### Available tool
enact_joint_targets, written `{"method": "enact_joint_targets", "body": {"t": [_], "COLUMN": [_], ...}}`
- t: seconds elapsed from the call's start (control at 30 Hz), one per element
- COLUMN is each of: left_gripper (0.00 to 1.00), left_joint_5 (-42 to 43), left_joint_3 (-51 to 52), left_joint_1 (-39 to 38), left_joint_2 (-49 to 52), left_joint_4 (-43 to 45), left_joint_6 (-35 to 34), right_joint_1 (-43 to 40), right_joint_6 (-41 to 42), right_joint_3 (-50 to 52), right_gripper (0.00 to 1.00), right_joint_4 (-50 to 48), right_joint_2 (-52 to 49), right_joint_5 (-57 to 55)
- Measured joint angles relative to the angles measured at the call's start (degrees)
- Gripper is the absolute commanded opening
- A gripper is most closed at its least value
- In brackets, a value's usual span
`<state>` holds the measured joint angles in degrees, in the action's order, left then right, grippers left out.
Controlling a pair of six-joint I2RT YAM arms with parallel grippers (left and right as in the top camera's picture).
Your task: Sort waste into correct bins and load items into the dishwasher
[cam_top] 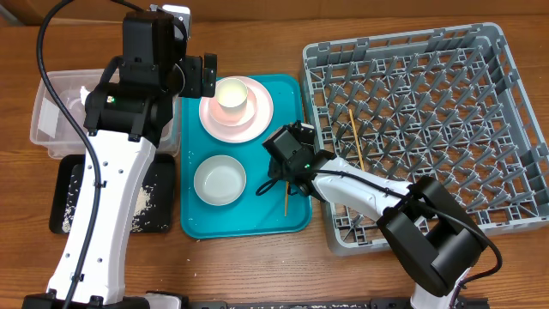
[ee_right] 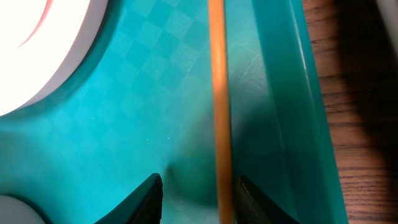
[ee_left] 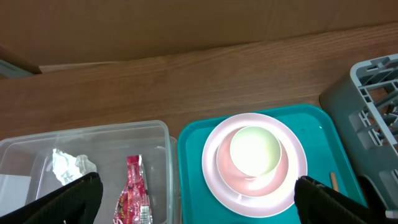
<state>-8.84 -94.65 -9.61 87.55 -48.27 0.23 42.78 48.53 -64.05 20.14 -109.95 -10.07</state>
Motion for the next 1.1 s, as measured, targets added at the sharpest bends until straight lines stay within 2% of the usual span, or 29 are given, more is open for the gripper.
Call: {"method": "enact_joint_targets", "body": {"t": [0.57, 0.7, 0.87, 1.1], "left_gripper": [1.00, 1.00, 1.00, 1.00], "left_joint_5": [0.0, 0.0, 0.0, 0.0], "left_joint_3": [0.0, 0.0, 0.0, 0.0], "left_joint_1": [0.0, 0.0, 0.0, 0.0], "left_joint_2": [0.0, 0.0, 0.0, 0.0], "left_joint_4": [0.0, 0.0, 0.0, 0.0], "left_joint_6": [0.0, 0.0, 0.0, 0.0], "right_joint_1": [0.0, 0.0, 0.0, 0.0], "right_joint_6": [-7.1, -7.5, -8.0, -8.1], "right_joint_3": [0.0, 0.0, 0.0, 0.0], "right_gripper": [0.39, 0.28, 0.20, 0.18], "right_joint_4": [-2.4, -2.4, -2.3, -2.3], "right_joint_2": [-0.3, -0.3, -0.3, -0.3], "right_joint_5": [-1.8, -2.2, -2.4, -2.4]}}
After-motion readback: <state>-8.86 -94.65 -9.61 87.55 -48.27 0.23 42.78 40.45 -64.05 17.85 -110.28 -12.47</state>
